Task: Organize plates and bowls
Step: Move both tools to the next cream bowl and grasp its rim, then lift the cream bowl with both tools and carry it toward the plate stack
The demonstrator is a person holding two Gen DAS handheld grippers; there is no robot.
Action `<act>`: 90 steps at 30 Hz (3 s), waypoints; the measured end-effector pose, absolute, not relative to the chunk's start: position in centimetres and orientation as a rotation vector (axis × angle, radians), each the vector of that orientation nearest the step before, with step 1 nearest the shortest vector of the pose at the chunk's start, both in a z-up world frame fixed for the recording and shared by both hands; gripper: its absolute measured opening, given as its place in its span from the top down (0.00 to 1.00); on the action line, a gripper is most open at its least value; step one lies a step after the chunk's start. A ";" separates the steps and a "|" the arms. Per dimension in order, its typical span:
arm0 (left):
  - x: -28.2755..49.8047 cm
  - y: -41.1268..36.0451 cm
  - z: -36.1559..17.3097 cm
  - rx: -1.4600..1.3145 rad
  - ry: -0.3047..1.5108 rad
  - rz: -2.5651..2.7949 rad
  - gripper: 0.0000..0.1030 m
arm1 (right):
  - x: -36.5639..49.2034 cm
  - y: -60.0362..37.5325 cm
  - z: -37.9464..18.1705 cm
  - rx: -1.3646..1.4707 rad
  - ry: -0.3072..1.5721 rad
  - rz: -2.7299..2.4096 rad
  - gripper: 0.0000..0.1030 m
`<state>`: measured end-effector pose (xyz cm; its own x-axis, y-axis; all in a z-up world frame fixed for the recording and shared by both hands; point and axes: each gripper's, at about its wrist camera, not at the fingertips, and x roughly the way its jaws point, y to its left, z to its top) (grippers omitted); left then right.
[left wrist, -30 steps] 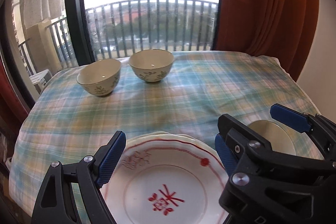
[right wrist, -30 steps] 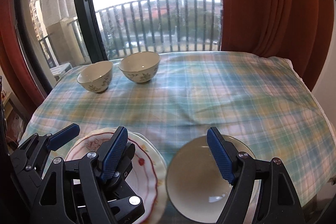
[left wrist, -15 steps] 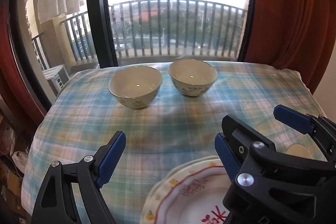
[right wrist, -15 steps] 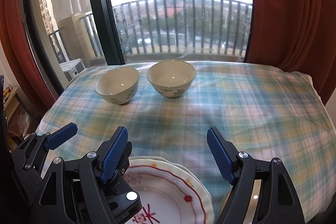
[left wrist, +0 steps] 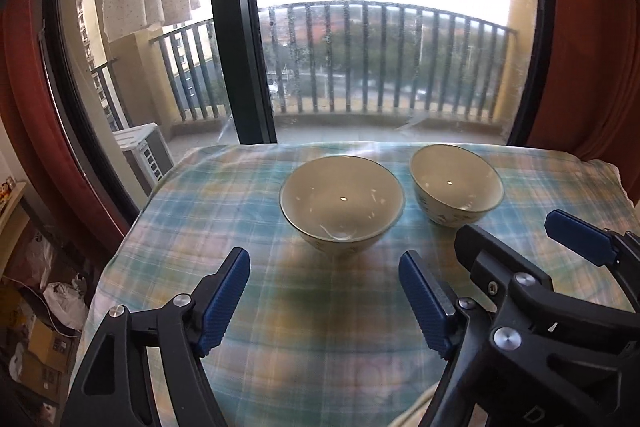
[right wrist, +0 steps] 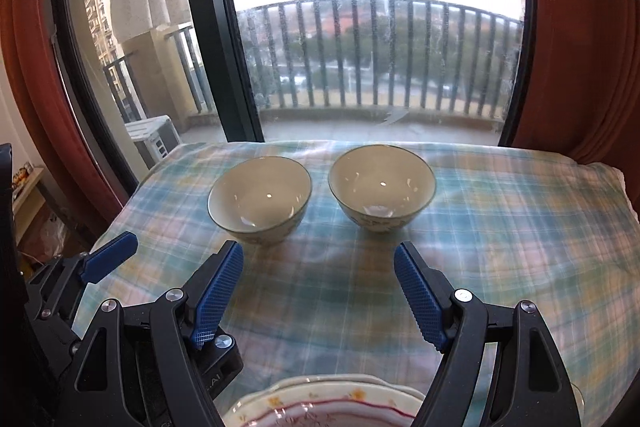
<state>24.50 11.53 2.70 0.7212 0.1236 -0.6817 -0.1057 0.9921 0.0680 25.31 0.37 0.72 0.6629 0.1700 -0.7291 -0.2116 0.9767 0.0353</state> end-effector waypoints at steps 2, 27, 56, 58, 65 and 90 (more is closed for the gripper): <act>25.3 12.0 2.6 0.034 0.757 0.136 0.24 | 26.3 0.8 0.4 -0.036 0.824 0.216 0.22; 33.1 14.6 -2.0 0.009 0.859 0.154 0.35 | 34.8 5.0 -5.7 0.004 0.930 0.158 0.47; 35.8 14.6 -4.4 -0.028 0.934 0.126 0.65 | 38.3 5.2 -8.6 -0.056 0.999 0.128 0.85; 35.6 14.6 -4.4 -0.032 0.943 0.123 0.65 | 38.0 5.1 -8.4 -0.062 1.001 0.127 0.85; 34.2 13.9 -4.2 -0.028 0.946 0.120 0.65 | 36.6 4.7 -8.1 -0.076 1.008 0.128 0.85; 27.5 9.8 -0.8 0.018 0.887 0.114 0.65 | 28.8 0.8 -3.6 -0.060 0.958 0.133 0.85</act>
